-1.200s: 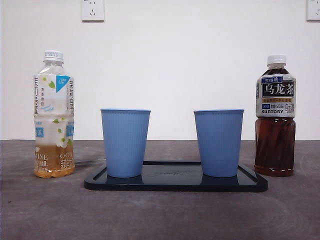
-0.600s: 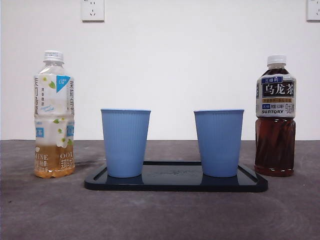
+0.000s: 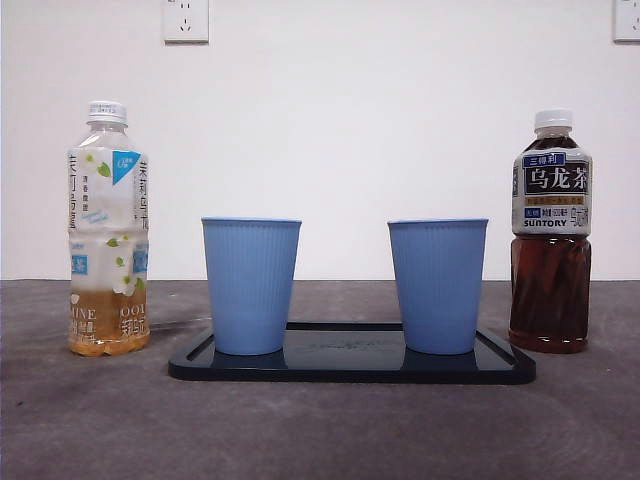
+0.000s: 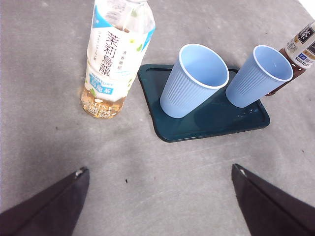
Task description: Pour the drink into the cup
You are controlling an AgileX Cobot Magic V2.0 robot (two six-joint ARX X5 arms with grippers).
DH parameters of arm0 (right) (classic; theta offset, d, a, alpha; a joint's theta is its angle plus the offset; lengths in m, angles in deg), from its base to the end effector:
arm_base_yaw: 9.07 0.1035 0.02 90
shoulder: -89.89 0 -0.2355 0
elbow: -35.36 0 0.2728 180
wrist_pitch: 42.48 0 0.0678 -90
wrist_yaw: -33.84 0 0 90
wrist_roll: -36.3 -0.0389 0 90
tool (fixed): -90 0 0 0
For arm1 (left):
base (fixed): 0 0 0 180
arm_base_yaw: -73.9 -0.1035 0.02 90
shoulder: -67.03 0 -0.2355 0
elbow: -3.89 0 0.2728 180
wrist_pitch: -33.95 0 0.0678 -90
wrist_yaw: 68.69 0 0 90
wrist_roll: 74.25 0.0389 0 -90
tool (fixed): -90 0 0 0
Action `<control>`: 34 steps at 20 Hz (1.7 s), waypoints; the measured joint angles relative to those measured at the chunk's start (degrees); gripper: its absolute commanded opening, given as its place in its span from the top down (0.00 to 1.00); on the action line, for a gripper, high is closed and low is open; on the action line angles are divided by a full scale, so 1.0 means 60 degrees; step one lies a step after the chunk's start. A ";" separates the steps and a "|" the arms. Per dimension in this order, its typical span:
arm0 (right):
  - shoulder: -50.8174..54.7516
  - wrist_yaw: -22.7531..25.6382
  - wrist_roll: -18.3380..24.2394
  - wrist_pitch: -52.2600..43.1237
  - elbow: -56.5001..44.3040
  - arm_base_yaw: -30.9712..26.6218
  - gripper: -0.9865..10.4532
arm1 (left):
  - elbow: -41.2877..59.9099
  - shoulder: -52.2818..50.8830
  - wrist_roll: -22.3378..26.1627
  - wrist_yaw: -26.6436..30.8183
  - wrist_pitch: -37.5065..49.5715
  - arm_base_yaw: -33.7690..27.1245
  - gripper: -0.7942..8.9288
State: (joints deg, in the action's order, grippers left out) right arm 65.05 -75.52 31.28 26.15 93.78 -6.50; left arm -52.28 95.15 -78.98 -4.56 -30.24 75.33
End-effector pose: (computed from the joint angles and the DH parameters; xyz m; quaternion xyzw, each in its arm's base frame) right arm 0.1184 0.0182 0.2933 0.0849 0.3056 0.1682 0.9334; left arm 0.1356 -0.0204 0.2821 -0.1037 0.3122 -0.2117 0.9203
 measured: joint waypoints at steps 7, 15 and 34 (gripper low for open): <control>0.0000 -0.0157 -0.0871 -0.1377 -0.1067 0.0025 0.58 | 0.0000 0.0000 0.0000 0.0000 0.0000 0.0000 0.43; -0.0175 0.0506 -0.3169 -0.5683 -0.3949 0.1107 0.58 | 0.0000 0.0000 0.0004 0.0000 0.0007 0.0000 0.43; -0.6040 0.3701 -0.1657 -1.3879 -0.4911 0.2688 0.58 | 0.0000 0.0000 0.0066 0.0000 0.0015 0.0000 0.43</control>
State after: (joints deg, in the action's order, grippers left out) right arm 28.81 -53.31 21.34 -57.12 64.32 9.63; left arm -52.28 95.15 -78.59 -4.56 -30.15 75.33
